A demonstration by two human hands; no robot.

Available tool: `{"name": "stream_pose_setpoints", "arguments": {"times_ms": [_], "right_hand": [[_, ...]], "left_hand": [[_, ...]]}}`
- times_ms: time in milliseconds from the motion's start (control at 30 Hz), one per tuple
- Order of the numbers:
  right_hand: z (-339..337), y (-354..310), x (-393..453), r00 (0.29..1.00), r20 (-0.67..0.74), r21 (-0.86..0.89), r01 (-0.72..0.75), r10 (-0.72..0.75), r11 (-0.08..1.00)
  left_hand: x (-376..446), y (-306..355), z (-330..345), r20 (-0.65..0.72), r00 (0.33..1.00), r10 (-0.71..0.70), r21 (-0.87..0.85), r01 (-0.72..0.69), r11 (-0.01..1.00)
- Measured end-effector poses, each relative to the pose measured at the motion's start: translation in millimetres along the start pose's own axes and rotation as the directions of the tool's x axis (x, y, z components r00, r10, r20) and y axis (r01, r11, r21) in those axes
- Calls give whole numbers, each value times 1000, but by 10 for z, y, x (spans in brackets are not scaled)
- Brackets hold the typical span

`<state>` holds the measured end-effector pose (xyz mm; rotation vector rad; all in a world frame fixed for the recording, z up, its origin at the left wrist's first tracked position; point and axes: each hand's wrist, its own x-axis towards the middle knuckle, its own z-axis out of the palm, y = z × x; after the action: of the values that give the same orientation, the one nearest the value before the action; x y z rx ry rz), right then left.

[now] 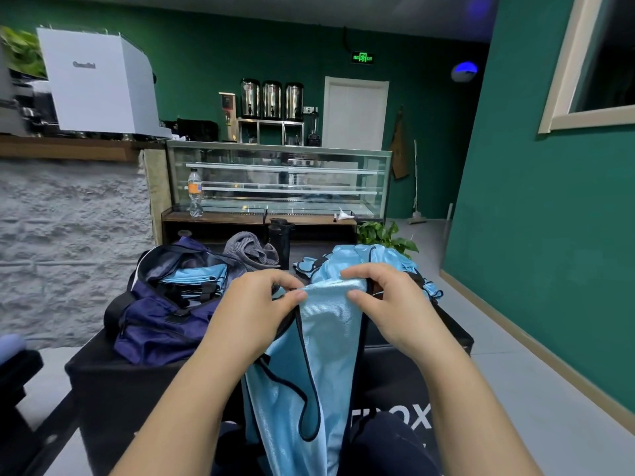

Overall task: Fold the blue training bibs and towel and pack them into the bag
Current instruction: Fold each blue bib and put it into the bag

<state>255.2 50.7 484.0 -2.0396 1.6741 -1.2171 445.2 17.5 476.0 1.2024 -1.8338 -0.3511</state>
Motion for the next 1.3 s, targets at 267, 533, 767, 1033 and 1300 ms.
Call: {"name": "stream_pose_setpoints", "arguments": {"times_ms": [267, 533, 767, 1033, 1300], "right_hand": [[26, 60, 30, 999, -47, 66, -20, 23, 998], [67, 58, -5, 996, -3, 366, -82, 90, 927], [88, 90, 55, 980, 55, 456, -196, 193, 868], [54, 183, 64, 932, -95, 386, -289, 349, 876], [66, 195, 98, 938, -86, 352, -287, 336, 891]], "left_hand": [[-5, -39, -25, 37, 999, 0, -46, 1, 999], [16, -56, -42, 68, 995, -79, -214, 92, 973], [33, -83, -71, 76, 991, -111, -361, 131, 923], [50, -151, -120, 72, 997, -16, -64, 20, 998], [35, -109, -79, 45, 990, -135, -333, 142, 932]]}}
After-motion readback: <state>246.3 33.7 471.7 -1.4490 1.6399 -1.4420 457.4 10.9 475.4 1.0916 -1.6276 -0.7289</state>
